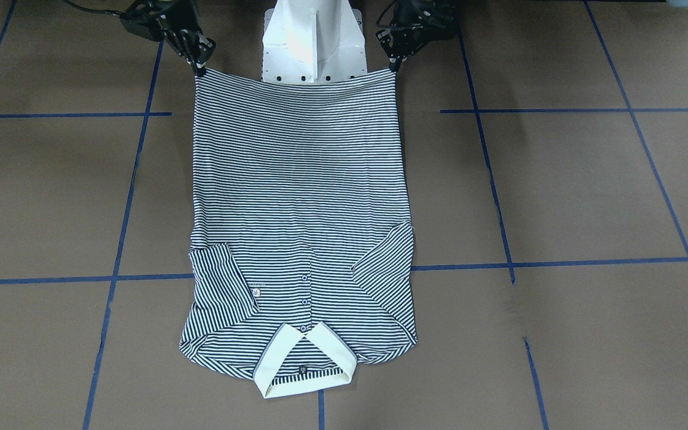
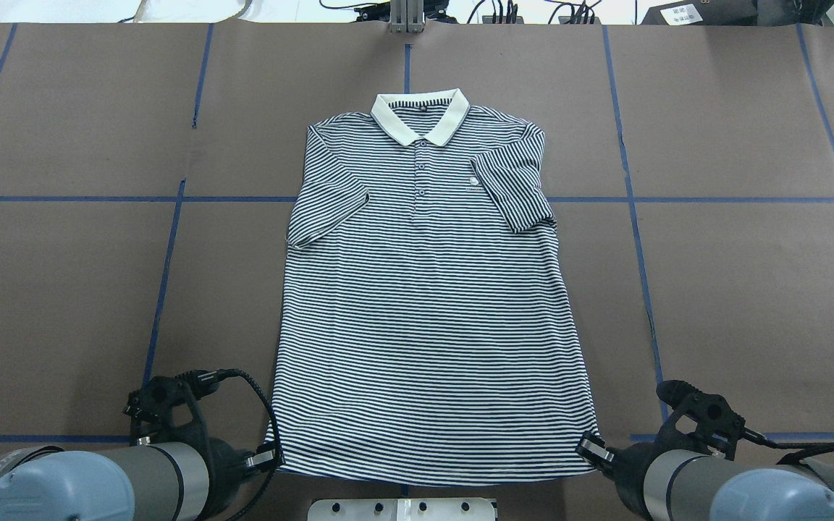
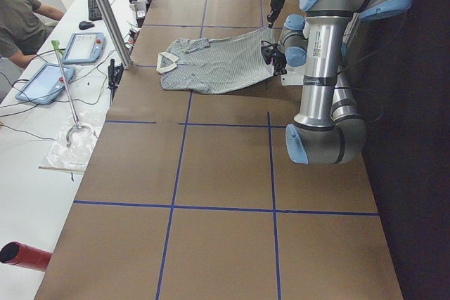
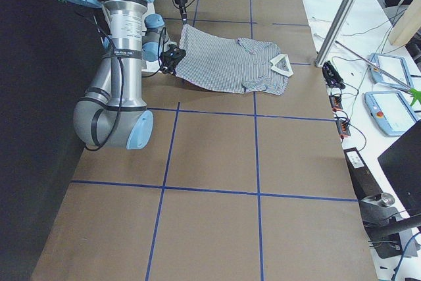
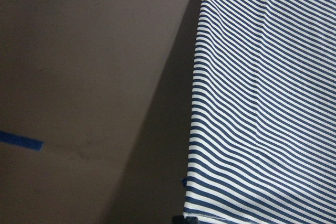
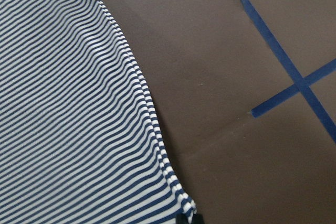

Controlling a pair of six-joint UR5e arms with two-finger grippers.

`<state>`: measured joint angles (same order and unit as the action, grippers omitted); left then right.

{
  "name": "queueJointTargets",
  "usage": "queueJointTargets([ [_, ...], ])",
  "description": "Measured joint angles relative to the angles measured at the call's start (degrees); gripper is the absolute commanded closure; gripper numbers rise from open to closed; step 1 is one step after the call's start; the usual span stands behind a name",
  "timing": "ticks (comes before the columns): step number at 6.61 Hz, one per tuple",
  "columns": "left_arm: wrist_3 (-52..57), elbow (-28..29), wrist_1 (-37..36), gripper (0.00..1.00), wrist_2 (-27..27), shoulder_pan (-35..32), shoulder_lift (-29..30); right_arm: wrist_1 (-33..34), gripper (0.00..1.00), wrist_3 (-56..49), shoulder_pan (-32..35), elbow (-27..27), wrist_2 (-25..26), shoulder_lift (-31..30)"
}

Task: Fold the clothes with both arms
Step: 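Lift the hem with both grippers and fold it toward the collar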

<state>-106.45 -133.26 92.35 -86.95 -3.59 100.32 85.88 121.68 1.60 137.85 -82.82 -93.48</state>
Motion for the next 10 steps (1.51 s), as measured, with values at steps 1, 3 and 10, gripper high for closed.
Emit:
queueJointTargets([
  [1,-0.8,-0.2,-0.4,1.0,0.3,-0.6,0.9,0.0,1.0,-0.4,2.1,1.2,0.0,0.2],
  [3,6.1,8.2,-0.7,1.0,0.3,-10.8,9.4,0.1,1.0,-9.5,12.1,-5.1,-0.5,9.2],
  [10,26.4,48.8,21.5,1.0,1.6,-35.6,26.3,-2.4,1.0,-33.1,40.6,-52.9,-10.9,42.5],
])
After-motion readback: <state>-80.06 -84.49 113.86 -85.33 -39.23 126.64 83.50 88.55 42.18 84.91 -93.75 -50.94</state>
